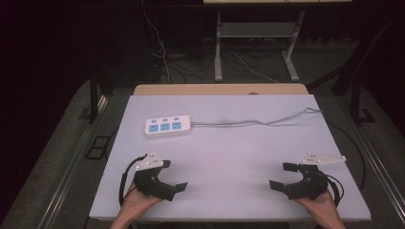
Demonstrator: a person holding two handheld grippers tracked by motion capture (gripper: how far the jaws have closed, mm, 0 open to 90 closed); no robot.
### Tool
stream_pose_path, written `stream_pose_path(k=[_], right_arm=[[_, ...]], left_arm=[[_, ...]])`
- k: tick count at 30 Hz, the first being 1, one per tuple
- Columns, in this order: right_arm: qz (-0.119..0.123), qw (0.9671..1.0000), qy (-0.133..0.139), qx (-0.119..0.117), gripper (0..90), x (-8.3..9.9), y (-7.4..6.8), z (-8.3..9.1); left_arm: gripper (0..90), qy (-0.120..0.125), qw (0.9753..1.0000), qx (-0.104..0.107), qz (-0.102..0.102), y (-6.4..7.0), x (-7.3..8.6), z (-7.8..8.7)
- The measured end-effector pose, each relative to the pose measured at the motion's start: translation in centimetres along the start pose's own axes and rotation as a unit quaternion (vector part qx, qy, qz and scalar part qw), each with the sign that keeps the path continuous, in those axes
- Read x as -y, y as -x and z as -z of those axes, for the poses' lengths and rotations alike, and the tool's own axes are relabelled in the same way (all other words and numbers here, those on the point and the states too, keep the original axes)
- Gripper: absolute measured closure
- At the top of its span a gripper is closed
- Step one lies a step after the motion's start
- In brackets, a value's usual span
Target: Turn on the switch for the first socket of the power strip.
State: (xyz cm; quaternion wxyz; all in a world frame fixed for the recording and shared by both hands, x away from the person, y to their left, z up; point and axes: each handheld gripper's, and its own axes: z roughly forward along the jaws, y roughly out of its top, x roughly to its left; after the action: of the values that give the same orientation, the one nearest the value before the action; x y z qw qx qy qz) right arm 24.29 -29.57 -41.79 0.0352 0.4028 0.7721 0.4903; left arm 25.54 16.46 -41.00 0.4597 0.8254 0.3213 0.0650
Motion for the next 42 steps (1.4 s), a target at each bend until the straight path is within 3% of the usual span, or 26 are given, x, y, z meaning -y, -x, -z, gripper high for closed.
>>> stream_pose_path(k=[23,31,42], right_arm=[[0.001,1.0000,0.000,0.000,0.0,0.1,0.2,0.1],[0.001,1.0000,0.000,-0.003,0.0,0.1,0.1,0.2],[0.003,1.0000,0.001,-0.005,0.0,0.1,0.1,0.1]], left_arm=[[0.0,-0.026,0.9993,-0.013,-0.026,-1.8,-3.7,0.6],[0.0,-0.022,0.9994,-0.018,-0.020,-3.1,-5.2,1.4],[0.0,-0.035,0.9989,-0.026,-0.019,-4.3,-6.0,1.3]])
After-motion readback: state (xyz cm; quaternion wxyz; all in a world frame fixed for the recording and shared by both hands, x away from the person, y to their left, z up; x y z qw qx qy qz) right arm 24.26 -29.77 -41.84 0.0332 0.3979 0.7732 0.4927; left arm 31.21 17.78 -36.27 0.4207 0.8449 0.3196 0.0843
